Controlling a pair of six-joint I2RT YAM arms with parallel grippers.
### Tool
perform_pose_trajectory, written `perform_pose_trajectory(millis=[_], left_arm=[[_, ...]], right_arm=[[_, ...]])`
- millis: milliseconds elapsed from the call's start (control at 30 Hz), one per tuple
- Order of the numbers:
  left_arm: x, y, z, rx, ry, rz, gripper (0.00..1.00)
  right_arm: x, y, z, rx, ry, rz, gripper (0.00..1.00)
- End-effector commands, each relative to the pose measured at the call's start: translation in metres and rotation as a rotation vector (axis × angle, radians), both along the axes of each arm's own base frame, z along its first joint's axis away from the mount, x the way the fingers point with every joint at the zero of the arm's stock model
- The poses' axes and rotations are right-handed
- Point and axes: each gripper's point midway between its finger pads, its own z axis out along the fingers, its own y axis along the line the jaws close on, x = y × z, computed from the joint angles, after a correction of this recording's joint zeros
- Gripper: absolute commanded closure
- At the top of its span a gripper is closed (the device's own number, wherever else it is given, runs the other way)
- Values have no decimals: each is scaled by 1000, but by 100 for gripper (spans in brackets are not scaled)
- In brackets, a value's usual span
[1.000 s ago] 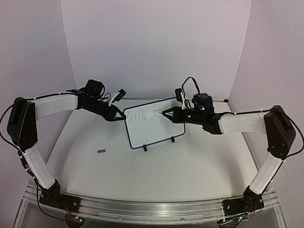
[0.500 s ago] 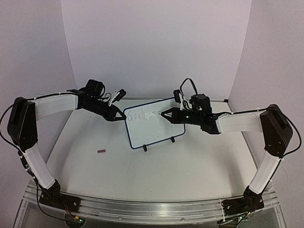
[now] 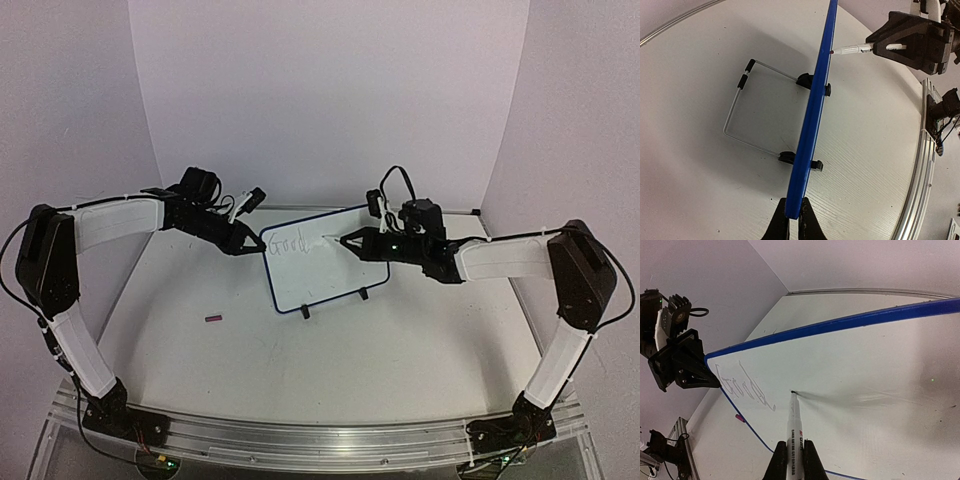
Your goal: Write a sentence on the whiteboard
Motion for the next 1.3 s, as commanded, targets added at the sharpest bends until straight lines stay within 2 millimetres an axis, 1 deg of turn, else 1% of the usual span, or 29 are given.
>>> perform_pose_trajectory(millis=[0, 233, 467, 567, 900, 1067, 1267], left_arm=[[-3, 7, -30, 114, 27, 1, 100], [-3, 7, -29, 113, 26, 2, 100], [-3, 7, -30, 113, 28, 1, 100], [-3, 7, -30, 114, 28, 1, 100], [-3, 6, -31, 113, 30, -1, 100], [-3, 7, -32, 115, 32, 1, 100], [-3, 6, -32, 113, 32, -2, 100]], right_arm=[[7, -12, 20, 16, -49, -76, 100], [7, -15, 31, 25, -71, -87, 100], [8, -5, 36, 45, -81, -47, 100], [8, 0, 34, 50, -74, -25, 100], [9, 4, 25, 51, -51, -9, 100], [8, 5, 17, 46, -32, -4, 100], [3, 2, 4, 33, -3, -3, 100]])
